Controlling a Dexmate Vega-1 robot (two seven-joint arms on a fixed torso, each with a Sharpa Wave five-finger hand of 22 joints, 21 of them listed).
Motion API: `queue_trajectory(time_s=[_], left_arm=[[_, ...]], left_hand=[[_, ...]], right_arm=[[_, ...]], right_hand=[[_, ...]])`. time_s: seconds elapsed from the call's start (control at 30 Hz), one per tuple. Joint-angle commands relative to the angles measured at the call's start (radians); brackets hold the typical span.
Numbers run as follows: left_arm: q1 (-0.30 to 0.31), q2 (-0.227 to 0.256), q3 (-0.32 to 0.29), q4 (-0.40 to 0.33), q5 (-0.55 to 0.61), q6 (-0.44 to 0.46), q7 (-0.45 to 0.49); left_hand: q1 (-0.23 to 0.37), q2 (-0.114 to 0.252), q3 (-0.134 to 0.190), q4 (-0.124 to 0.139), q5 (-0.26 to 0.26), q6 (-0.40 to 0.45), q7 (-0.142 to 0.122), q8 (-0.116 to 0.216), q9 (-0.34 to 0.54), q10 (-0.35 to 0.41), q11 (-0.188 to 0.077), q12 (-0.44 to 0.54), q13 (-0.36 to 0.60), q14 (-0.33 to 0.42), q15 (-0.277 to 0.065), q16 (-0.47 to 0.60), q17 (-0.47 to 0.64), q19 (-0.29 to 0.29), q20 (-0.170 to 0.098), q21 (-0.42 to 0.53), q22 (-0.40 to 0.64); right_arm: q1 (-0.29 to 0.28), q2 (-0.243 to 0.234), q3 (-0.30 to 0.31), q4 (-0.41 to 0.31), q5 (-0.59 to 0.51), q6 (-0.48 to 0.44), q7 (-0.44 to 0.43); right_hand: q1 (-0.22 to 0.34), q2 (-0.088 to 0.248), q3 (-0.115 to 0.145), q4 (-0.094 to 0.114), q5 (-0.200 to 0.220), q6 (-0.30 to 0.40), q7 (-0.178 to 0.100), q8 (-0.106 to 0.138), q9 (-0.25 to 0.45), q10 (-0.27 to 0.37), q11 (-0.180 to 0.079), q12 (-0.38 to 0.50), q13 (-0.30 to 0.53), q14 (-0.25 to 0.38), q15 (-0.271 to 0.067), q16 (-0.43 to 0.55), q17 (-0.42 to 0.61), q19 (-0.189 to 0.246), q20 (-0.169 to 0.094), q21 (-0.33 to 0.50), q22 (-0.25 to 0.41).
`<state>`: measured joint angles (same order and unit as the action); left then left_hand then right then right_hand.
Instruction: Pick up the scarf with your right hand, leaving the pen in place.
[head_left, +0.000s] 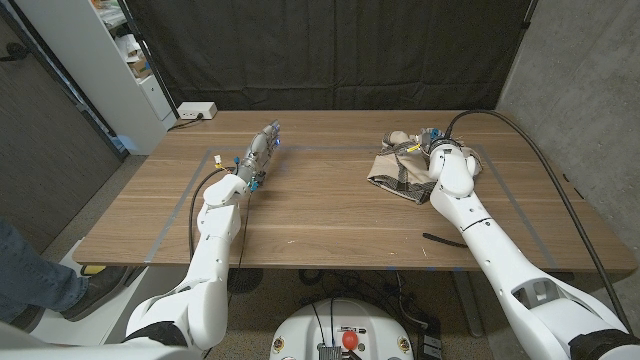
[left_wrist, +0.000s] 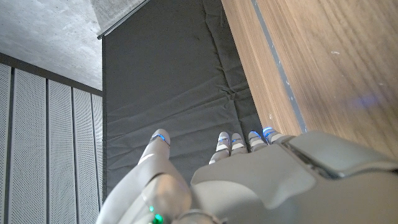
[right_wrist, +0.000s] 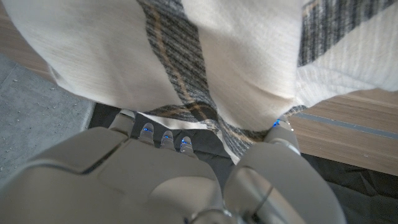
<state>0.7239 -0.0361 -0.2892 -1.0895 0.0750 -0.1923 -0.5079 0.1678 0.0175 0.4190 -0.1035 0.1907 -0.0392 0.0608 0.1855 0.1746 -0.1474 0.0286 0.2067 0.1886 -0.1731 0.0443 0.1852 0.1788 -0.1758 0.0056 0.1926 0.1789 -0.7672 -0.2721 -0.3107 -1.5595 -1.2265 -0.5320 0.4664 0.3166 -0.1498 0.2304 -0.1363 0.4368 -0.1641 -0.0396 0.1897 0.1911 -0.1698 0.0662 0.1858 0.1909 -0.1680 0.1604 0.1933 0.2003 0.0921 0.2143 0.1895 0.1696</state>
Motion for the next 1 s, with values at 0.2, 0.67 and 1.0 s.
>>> queue_trajectory(time_s=[0.2, 0.67, 1.0], left_arm=[[0.000, 0.008, -0.004, 0.006, -0.002, -0.002, -0.010], [-0.016, 0.008, -0.007, 0.038, 0.005, -0.008, -0.012], [-0.021, 0.010, -0.008, 0.040, 0.011, -0.008, -0.014]], left_hand=[[0.002, 0.006, 0.002, -0.008, -0.001, 0.006, 0.010, 0.006, 0.004, 0.000, 0.010, 0.001, 0.001, -0.052, 0.009, 0.005, 0.003, -0.123, 0.003, 0.004, 0.002], [0.001, 0.006, 0.001, -0.009, -0.001, 0.008, 0.010, 0.006, 0.004, 0.000, 0.009, 0.001, 0.001, -0.052, 0.011, 0.005, 0.004, -0.125, 0.007, 0.004, 0.002], [0.001, 0.007, 0.001, -0.009, -0.001, 0.011, 0.011, 0.006, 0.004, 0.000, 0.009, 0.001, 0.001, -0.051, 0.012, 0.005, 0.004, -0.126, 0.008, 0.004, 0.002]], right_arm=[[0.018, 0.004, -0.024, 0.054, 0.016, -0.023, -0.003], [0.030, -0.002, -0.035, 0.077, 0.027, -0.036, 0.008], [0.040, 0.004, -0.040, 0.114, 0.046, -0.042, -0.005]], right_hand=[[0.013, 0.003, -0.005, 0.002, 0.009, 0.005, 0.002, 0.008, 0.003, -0.023, 0.004, 0.015, 0.002, 0.002, -0.003, 0.015, 0.000, 0.003, 0.003, 0.001, 0.005], [0.018, 0.004, -0.009, 0.001, 0.012, 0.010, 0.003, 0.010, 0.003, -0.015, 0.002, 0.018, 0.002, 0.009, -0.004, 0.018, 0.000, 0.007, 0.003, 0.002, 0.005], [0.021, 0.004, -0.011, 0.001, 0.014, 0.010, 0.003, 0.011, 0.003, -0.010, 0.002, 0.020, 0.002, 0.015, -0.004, 0.021, 0.000, 0.010, 0.002, 0.003, 0.006]])
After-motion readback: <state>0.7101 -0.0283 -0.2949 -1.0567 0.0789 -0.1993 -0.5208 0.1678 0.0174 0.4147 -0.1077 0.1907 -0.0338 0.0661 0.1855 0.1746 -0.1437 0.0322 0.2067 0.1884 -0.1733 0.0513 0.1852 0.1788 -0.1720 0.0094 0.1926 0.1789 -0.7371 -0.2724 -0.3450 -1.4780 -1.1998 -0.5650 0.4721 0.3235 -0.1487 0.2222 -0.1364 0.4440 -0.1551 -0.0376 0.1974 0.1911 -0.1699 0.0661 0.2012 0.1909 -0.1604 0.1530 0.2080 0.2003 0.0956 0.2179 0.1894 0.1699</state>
